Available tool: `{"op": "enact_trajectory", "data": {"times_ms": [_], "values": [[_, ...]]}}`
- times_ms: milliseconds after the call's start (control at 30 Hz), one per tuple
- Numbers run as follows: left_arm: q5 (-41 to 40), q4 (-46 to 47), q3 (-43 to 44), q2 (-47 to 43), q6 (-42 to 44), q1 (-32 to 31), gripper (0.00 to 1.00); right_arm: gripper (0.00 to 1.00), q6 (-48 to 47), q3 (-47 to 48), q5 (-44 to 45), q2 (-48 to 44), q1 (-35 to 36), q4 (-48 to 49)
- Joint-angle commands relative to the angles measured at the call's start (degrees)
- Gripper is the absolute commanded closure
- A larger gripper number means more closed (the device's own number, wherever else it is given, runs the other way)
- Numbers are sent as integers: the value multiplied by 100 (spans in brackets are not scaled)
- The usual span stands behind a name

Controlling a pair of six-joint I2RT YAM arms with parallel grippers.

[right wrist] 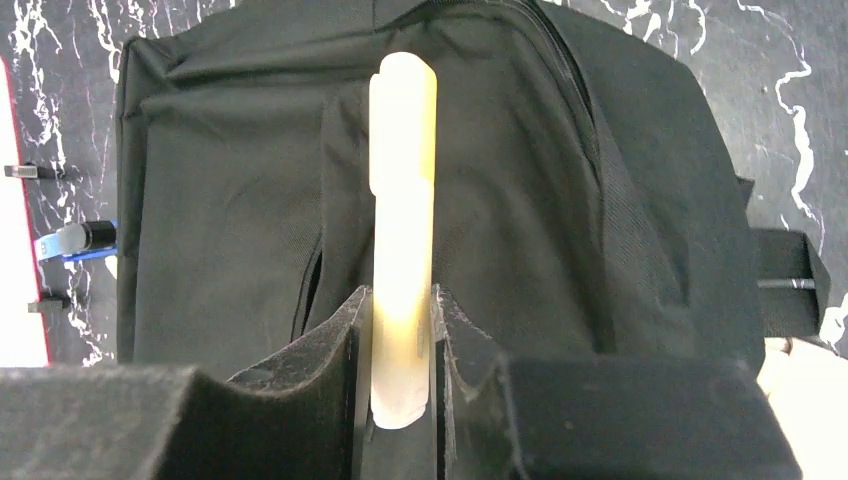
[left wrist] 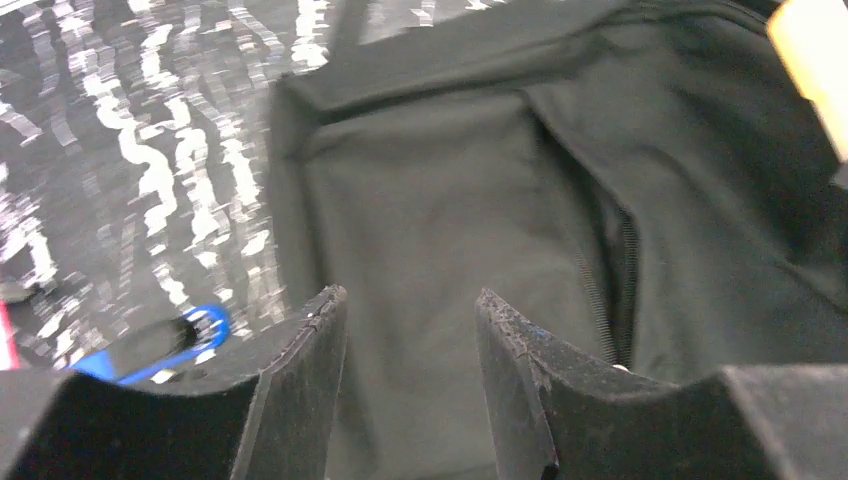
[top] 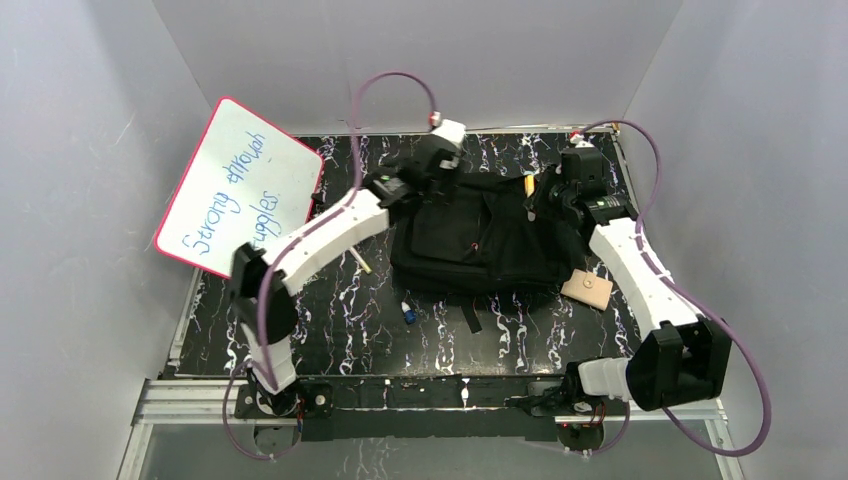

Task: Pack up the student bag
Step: Place the stationery in the student bag.

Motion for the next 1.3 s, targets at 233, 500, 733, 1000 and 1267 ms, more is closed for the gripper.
{"op": "enact_trajectory", "data": {"times_ms": [233, 500, 733, 1000, 1267], "values": [[217, -617, 2170, 2092, 278, -658, 50, 100, 82, -271, -353, -1029, -165, 59], [96, -651, 2146, 2311, 271, -762, 50, 100, 75, -385, -481, -1132, -189, 55], [403, -602, 2171, 2456, 244, -827, 50, 100, 64, -429, -562, -1143, -185, 81], [328, -600, 2221, 2748, 314, -886, 49, 100, 56, -519, -563, -1239, -187, 86], [1, -645, 2211, 3013, 482, -934, 48, 100, 56, -565, -597, -1267, -185, 103]]}}
